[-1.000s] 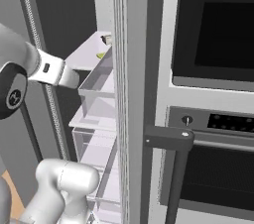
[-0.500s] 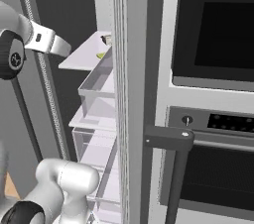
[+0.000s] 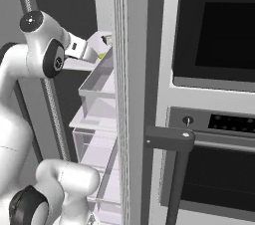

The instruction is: Grab a lemon wedge from the fridge and one ice cube from the ice bowl, and put them in the glass of lemonade.

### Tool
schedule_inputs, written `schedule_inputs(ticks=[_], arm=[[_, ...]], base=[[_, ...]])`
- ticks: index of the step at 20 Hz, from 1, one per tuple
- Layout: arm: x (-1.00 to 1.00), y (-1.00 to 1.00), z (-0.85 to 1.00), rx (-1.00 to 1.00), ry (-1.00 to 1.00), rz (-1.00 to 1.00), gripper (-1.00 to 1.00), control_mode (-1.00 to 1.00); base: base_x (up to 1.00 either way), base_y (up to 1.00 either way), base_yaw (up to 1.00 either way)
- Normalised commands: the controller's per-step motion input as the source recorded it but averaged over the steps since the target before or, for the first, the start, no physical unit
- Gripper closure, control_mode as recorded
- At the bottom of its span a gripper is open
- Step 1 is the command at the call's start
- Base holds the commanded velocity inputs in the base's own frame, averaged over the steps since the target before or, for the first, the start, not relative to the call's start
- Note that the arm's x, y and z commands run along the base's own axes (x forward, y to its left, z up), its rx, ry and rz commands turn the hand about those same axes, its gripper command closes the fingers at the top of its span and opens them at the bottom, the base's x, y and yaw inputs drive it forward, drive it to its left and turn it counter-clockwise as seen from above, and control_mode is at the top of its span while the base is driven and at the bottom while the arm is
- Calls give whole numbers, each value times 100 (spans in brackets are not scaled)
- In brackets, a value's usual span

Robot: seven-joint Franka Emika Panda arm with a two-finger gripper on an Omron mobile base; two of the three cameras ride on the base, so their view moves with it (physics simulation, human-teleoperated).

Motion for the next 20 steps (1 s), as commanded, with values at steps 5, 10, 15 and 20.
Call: schedule_inputs(ticks=[5,10,15,20], arm=[[30,-35,11,-1,40,0,-100,-100],[21,-10,-3,-1,21,0,-100,-100],[49,1,-38,0,-2,0,-100,-100],[82,8,0,0,3,0,-100,-100]], base=[[0,0,0],[0,0,0],[0,0,0],[0,0,0]])
